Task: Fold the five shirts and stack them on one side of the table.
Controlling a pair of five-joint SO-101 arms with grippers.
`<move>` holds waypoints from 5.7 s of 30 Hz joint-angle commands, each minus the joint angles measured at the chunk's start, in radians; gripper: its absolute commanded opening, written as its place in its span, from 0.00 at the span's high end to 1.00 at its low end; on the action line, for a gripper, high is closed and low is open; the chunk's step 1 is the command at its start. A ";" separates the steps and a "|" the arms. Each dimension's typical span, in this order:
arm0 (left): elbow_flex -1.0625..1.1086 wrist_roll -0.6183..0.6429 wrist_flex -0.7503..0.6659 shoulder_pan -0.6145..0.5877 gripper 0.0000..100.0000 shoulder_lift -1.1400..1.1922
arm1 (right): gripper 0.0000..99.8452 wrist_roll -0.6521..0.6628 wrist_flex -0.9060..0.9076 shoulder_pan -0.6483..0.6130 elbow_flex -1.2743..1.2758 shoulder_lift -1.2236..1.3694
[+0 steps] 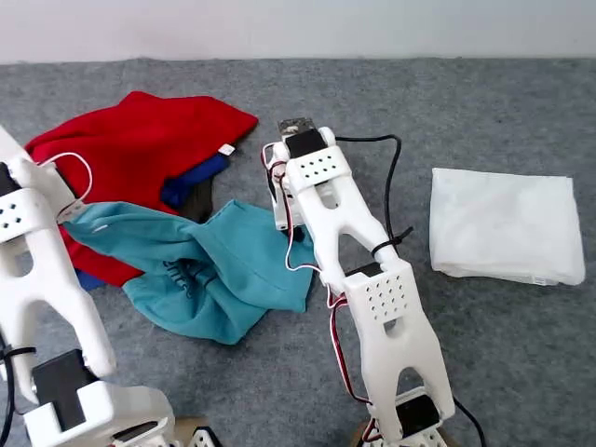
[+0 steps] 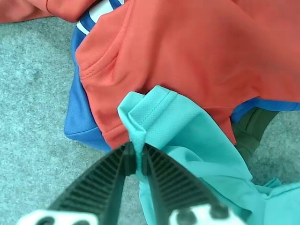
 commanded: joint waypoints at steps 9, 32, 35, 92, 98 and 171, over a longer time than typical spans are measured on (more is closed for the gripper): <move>-0.007 -0.006 0.009 0.002 0.99 -0.011 | 0.97 -0.002 -0.002 -0.002 -0.104 -0.016; -0.079 -0.031 0.052 0.008 0.99 -0.014 | 0.99 0.336 0.074 -0.028 -0.792 -0.019; -0.242 -0.084 0.095 0.054 0.99 -0.026 | 0.99 0.482 0.074 -0.033 -0.767 -0.104; 0.008 -0.091 -0.740 0.427 0.99 -0.071 | 0.99 0.529 -0.435 0.323 -0.140 -0.736; -0.364 -0.092 -0.623 0.450 0.99 0.222 | 0.99 0.474 -0.555 0.352 -0.164 -0.605; 0.512 -0.552 -0.190 0.282 0.98 0.081 | 0.99 0.984 -0.216 0.676 1.702 -1.629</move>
